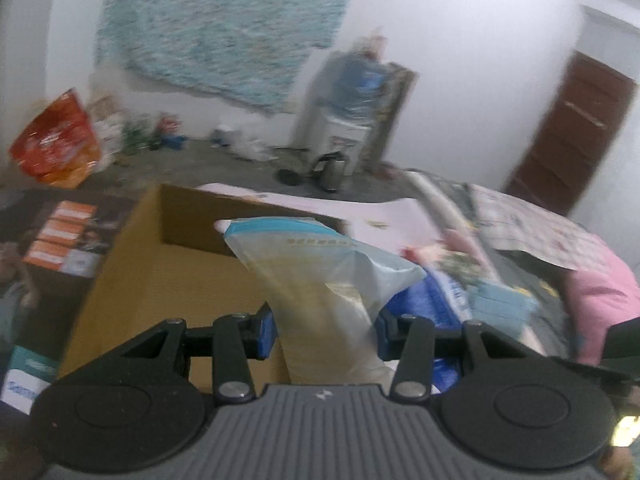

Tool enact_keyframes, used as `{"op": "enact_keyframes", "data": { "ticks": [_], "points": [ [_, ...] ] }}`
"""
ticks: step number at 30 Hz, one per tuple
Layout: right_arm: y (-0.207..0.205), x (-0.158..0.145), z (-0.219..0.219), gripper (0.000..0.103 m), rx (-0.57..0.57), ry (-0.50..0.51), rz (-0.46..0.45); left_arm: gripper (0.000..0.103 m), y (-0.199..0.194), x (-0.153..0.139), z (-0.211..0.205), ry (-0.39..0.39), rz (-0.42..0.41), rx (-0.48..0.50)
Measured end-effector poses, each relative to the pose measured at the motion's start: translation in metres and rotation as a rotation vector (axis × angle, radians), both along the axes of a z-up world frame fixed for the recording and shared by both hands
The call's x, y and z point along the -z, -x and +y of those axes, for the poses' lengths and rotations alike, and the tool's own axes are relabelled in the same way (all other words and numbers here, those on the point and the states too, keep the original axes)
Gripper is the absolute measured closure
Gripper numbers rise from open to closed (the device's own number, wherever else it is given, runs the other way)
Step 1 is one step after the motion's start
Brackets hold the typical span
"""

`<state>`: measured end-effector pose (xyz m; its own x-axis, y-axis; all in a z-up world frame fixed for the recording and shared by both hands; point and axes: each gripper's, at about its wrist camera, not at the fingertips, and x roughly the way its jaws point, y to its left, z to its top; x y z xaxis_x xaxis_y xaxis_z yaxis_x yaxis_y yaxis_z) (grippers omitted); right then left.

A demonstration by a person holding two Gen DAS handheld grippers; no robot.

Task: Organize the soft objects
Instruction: 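Carry the wet-wipe pack and zip bag over the cardboard box with both grippers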

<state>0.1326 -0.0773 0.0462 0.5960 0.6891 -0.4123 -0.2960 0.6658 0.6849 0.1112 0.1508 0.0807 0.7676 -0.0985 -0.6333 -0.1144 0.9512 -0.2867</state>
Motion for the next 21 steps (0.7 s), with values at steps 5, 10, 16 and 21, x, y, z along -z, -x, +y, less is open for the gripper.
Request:
{"op": "enact_keyframes", "data": {
  "ticks": [5,10,16,21],
  "points": [
    [-0.049,-0.006,0.056,0.051,-0.027,0.065,0.054,0.056,-0.045,0.021,0.049,-0.041,0.1,-0.089],
    [-0.097,0.001,0.107,0.051,-0.004,0.15,0.137,0.056,-0.087,0.045,0.083,-0.052,0.183,-0.127],
    [-0.146,0.016,0.15,0.053,0.038,0.232,0.2,0.056,-0.13,0.066,0.097,-0.103,0.274,-0.115],
    [-0.182,0.036,0.17,0.067,0.039,0.266,0.224,0.056,-0.16,0.086,0.102,-0.167,0.339,-0.098]
  ]
}}
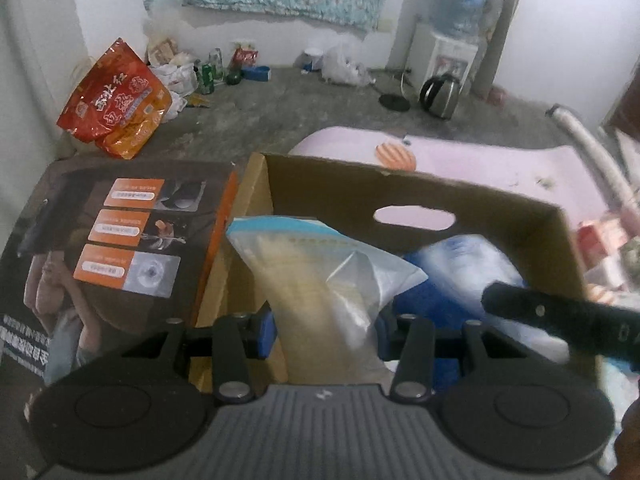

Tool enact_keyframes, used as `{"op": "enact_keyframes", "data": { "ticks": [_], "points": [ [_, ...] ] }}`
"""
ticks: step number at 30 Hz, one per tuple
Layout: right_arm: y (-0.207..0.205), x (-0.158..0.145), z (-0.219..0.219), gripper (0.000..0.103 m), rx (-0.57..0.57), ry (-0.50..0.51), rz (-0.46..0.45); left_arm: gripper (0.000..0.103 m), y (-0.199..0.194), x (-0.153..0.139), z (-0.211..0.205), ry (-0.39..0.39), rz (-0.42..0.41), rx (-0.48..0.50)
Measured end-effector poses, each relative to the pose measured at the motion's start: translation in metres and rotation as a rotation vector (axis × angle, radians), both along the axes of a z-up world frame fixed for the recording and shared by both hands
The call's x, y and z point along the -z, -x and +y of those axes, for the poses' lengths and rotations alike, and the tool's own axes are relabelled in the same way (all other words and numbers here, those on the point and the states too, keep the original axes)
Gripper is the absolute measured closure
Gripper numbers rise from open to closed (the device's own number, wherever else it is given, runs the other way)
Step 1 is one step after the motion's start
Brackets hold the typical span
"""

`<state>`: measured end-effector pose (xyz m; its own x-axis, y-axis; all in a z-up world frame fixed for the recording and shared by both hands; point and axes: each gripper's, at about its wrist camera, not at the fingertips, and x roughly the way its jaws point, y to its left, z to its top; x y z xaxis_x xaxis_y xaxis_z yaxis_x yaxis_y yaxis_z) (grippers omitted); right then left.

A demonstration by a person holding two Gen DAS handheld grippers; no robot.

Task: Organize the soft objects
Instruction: 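Carry the wet-wipe pack and zip bag over the cardboard box with both grippers, then lower both items into the box and open both grippers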

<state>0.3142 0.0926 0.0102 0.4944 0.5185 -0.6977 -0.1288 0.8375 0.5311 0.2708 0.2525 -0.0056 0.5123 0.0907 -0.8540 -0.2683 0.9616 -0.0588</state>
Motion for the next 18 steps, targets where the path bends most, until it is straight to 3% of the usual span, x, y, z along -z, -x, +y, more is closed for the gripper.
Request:
{"op": "enact_keyframes", "data": {
  "ticks": [1,9,12,15,18],
  "points": [
    [-0.008,0.005,0.003,0.075,-0.003,-0.011,0.016,0.056,-0.004,0.004,0.001,0.003,0.008,-0.001],
    [-0.034,0.03,0.012,0.075,-0.014,0.032,0.037,0.054,-0.03,0.017,-0.016,-0.104,0.046,0.05],
    [-0.04,0.032,0.007,0.073,-0.007,0.04,0.03,0.051,-0.038,0.026,-0.019,-0.108,0.096,0.063],
    [-0.046,0.034,0.001,0.073,-0.001,0.054,0.035,0.038,-0.04,0.03,-0.02,-0.117,0.127,0.064],
    [-0.048,0.034,0.0,0.072,-0.006,0.073,0.037,0.025,-0.034,0.022,-0.021,-0.143,0.097,0.049]
  ]
}}
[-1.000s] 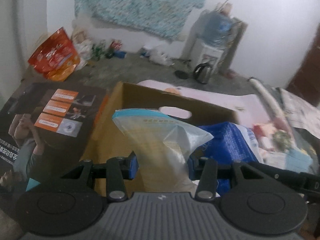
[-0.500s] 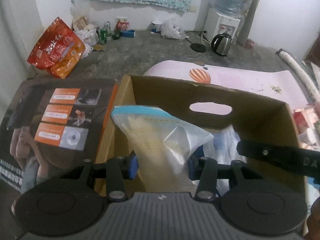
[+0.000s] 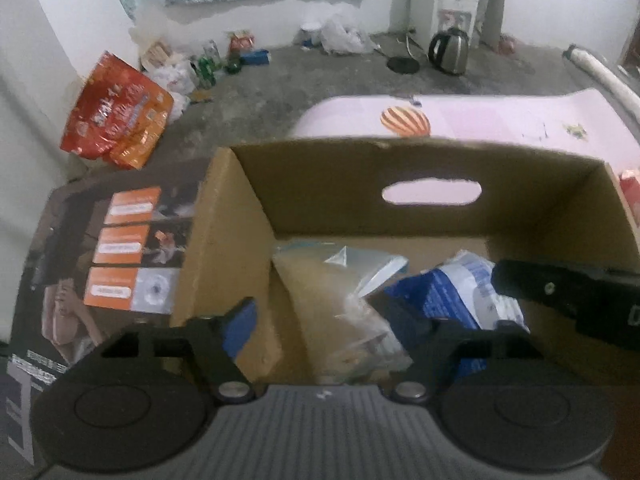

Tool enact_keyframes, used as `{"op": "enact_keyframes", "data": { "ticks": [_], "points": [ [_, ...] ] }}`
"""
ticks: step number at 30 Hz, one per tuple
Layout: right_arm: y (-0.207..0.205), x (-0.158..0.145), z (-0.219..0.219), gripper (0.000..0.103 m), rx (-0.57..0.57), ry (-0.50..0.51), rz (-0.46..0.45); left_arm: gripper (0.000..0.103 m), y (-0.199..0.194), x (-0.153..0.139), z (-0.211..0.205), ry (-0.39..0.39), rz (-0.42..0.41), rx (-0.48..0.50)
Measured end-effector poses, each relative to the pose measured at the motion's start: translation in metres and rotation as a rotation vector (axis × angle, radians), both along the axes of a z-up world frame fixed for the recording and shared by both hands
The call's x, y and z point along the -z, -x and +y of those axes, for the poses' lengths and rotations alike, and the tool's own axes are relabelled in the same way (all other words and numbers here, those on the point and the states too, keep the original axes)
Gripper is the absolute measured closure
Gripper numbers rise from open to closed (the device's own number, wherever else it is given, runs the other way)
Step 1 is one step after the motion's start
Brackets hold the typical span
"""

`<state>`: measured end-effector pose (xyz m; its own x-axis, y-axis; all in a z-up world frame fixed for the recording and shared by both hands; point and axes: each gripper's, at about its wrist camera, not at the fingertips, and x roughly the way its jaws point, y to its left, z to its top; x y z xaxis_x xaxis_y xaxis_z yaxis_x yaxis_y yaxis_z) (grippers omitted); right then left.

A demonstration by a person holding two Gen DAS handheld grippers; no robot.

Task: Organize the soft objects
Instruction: 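Lower both items into the box and open both grippers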

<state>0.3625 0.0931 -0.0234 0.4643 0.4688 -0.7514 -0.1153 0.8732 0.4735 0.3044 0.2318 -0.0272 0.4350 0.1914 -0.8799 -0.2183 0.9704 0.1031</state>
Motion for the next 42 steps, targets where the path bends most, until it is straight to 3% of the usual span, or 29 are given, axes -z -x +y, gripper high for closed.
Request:
{"op": "enact_keyframes", "data": {
  "ticks": [3,14,20,23,27,31,39,42],
  "points": [
    [0.0,-0.001,0.002,0.068,-0.013,0.014,0.0,0.019,0.008,-0.012,0.002,0.017,-0.029,-0.007],
    [-0.007,0.006,0.021,0.029,-0.124,0.127,0.016,0.018,0.062,-0.048,0.034,0.108,-0.092,-0.09],
    [-0.016,0.034,0.053,0.017,-0.238,0.315,0.094,0.018,0.089,-0.059,0.061,0.134,-0.142,-0.166],
    [-0.016,0.053,0.071,0.016,-0.305,0.43,0.111,0.018,0.095,-0.057,0.069,0.14,-0.145,-0.192],
    [-0.017,0.053,0.074,0.032,-0.287,0.408,0.109,0.018,0.097,-0.051,0.077,0.153,-0.136,-0.206],
    [-0.024,0.051,0.06,0.04,-0.164,0.346,0.112,0.018,0.1,-0.046,0.08,0.167,-0.134,-0.214],
    [-0.021,0.053,0.032,0.04,-0.009,0.146,0.104,0.018,0.099,-0.038,0.082,0.17,-0.123,-0.222],
    [-0.018,0.055,0.031,0.04,0.003,0.121,0.099,0.018,0.098,-0.037,0.081,0.175,-0.12,-0.221]
  ]
}}
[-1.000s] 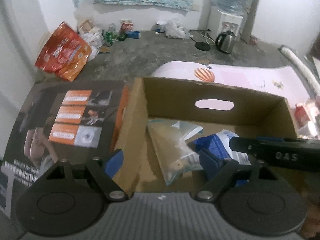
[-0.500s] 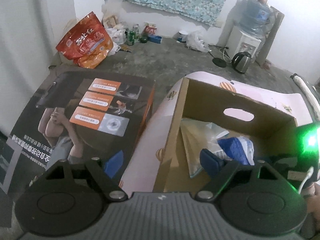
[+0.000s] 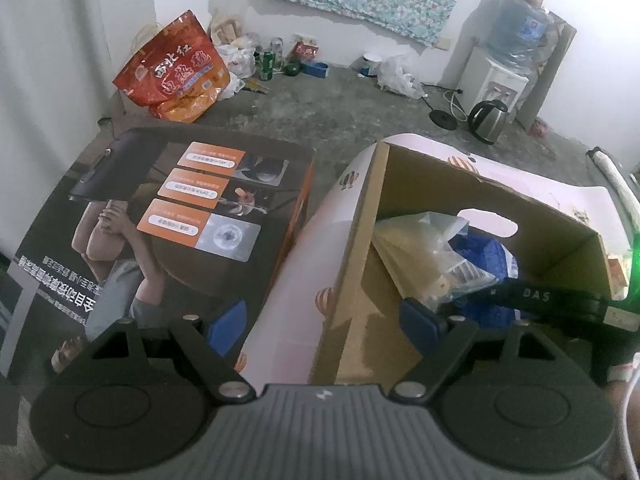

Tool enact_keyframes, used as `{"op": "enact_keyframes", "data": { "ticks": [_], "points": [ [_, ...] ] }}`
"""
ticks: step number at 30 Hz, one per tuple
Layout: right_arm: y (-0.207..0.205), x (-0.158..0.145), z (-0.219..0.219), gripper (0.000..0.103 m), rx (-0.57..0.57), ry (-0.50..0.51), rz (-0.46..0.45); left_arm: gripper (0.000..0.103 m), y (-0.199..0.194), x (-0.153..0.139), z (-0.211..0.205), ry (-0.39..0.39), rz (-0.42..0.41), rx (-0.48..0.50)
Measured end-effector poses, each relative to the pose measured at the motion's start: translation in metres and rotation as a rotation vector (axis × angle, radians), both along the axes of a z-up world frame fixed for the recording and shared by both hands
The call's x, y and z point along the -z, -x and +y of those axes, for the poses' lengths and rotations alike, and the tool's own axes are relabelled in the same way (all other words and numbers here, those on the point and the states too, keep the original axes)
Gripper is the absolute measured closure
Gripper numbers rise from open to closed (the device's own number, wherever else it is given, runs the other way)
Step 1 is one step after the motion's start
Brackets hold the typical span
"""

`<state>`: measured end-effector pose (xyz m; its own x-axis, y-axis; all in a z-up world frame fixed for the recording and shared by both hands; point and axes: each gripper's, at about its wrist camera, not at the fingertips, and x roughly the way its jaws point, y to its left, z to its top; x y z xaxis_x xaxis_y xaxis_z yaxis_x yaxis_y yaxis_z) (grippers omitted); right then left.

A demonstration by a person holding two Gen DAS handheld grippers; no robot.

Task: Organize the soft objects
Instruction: 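Lower both items into the box and open both grippers, then withdraw both grippers from the box back toward the bed pile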

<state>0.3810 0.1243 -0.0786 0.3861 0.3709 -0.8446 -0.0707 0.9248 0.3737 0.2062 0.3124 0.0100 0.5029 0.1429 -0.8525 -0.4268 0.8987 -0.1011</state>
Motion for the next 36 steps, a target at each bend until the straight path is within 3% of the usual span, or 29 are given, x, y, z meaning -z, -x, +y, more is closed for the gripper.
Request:
{"op": "enact_keyframes", "data": {
  "ticks": [6,10,18,23,26,28,31,36],
  "points": [
    [0.015,-0.004,0.019,0.04,-0.146,0.115,0.04,0.018,0.001,0.001,0.0,0.0,0.002,-0.002],
    [0.031,-0.011,0.018,0.04,-0.209,0.14,0.06,0.018,0.0,0.002,0.004,0.007,-0.003,-0.011],
    [0.018,-0.039,-0.001,0.04,-0.064,0.142,-0.042,0.018,0.003,0.003,0.006,0.012,-0.003,-0.014],
    [-0.001,-0.015,0.012,0.039,0.013,0.103,-0.025,0.018,0.005,0.002,0.007,0.011,0.002,-0.016],
    [0.0,0.007,0.024,0.034,0.0,0.053,0.011,0.018,0.007,0.0,0.006,0.008,0.003,-0.019],
    [0.007,0.007,0.029,0.032,-0.018,0.006,-0.025,0.018,0.008,0.0,0.005,0.006,0.003,-0.018],
    [0.009,0.004,0.025,0.027,-0.03,-0.083,-0.009,0.018,0.011,-0.004,0.002,-0.002,-0.001,-0.008],
    [0.014,-0.026,0.008,0.021,-0.029,-0.106,-0.07,0.018,0.015,-0.011,-0.007,0.001,-0.018,0.007]
  ]
}}
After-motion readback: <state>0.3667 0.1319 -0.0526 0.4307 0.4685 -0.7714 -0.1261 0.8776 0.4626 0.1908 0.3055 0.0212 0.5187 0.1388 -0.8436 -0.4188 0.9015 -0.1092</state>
